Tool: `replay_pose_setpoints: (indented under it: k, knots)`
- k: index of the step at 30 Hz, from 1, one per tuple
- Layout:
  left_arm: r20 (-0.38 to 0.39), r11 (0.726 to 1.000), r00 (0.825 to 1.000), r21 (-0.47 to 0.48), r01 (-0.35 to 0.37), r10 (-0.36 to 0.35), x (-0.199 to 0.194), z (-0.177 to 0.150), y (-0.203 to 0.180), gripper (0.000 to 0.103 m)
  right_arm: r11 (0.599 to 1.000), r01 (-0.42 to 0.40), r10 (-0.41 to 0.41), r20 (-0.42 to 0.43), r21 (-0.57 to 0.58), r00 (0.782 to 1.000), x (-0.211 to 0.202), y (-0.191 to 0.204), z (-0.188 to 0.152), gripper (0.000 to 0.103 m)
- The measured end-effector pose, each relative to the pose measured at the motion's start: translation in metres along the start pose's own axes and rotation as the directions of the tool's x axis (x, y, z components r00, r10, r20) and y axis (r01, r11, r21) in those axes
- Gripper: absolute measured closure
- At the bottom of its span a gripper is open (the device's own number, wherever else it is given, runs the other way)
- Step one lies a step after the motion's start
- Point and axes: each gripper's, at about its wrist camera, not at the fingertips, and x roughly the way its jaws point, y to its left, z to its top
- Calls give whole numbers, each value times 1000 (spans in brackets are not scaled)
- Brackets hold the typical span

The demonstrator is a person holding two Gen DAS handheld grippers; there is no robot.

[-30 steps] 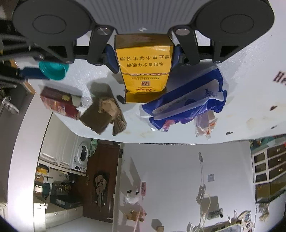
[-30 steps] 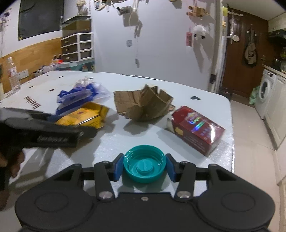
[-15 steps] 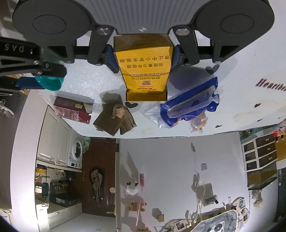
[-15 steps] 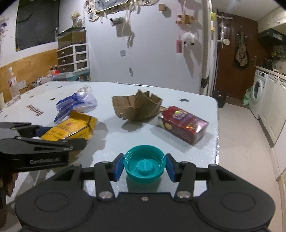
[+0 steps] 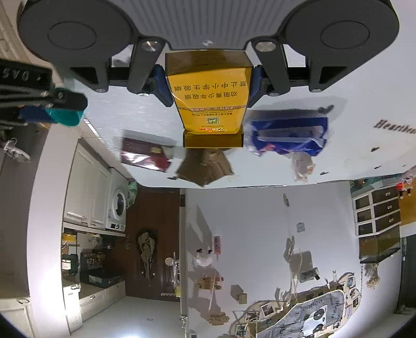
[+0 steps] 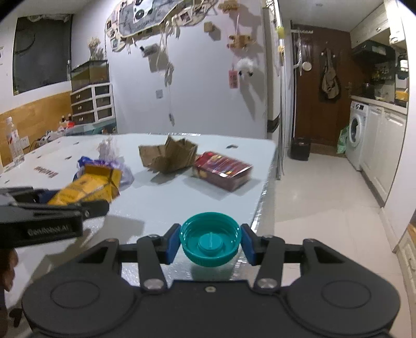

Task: Collect trash
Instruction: 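Carry the cigarette box and teal cap in both grippers over the yellow bin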

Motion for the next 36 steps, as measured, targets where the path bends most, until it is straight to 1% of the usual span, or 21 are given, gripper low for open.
replay_pose_setpoints:
  k: [8,14,19,27,36]
  knots:
    - [9,998,998,0,60,-60,-20,-8,-38,44,999,41,-40,54,-14,998,-47,-20,2,53]
    - [23,996,996,7,87,-87,-40,-10,-65,44,998,68,-68,68,-3,995,-79,-39,-7,53]
    - [42,992,992,31,119,-120,-58,-10,-91,44,996,92,-94,78,18,993,-103,-58,-17,53]
    - [56,983,983,66,171,-175,-76,-13,-139,44,989,140,-143,75,47,987,-135,-94,-32,53]
    - [31,969,973,95,226,-230,-81,-25,-189,44,980,184,-188,40,81,981,-154,-131,-54,53]
